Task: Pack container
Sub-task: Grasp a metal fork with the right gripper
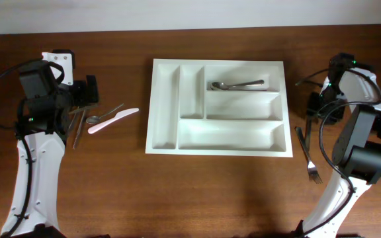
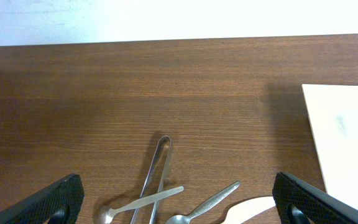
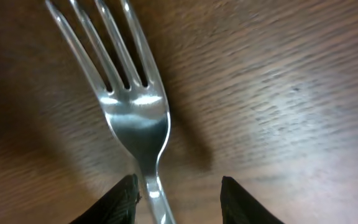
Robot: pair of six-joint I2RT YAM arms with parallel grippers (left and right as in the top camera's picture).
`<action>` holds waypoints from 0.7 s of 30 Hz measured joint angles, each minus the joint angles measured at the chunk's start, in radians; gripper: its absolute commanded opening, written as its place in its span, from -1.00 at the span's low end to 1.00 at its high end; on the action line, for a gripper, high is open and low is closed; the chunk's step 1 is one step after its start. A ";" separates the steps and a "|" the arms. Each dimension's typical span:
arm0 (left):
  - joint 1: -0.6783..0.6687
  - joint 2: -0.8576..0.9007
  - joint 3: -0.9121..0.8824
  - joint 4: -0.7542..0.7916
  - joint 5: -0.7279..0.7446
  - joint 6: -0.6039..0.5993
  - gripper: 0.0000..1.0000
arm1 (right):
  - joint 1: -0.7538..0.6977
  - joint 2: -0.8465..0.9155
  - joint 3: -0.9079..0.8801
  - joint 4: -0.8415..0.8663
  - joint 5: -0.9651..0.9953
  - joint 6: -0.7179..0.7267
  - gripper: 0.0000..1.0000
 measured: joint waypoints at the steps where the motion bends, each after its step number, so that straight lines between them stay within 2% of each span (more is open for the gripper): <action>1: 0.000 0.000 0.000 0.000 0.000 0.000 0.99 | 0.000 0.000 -0.011 0.007 0.000 -0.003 -0.12; 3: 0.000 0.000 0.000 0.000 0.000 0.000 0.99 | 0.000 0.000 -0.025 0.020 -0.003 -0.011 -0.14; 5: 0.000 0.000 0.000 0.000 0.000 0.000 0.99 | 0.000 0.000 -0.027 0.024 -0.008 -0.023 -0.29; 7: 0.000 0.000 0.000 0.000 0.000 0.000 0.99 | 0.000 0.000 -0.028 0.027 -0.021 -0.027 -0.55; 9: 0.000 0.000 0.000 0.000 0.000 0.000 0.99 | 0.000 0.000 -0.030 0.031 -0.036 -0.029 -0.64; 10: 0.000 0.000 0.000 0.000 0.000 0.000 0.99 | 0.000 0.000 -0.031 0.033 -0.042 -0.033 -0.90; 21: 0.000 0.000 0.000 0.000 0.000 0.000 0.98 | 0.000 -0.004 -0.036 0.037 -0.053 -0.041 -0.92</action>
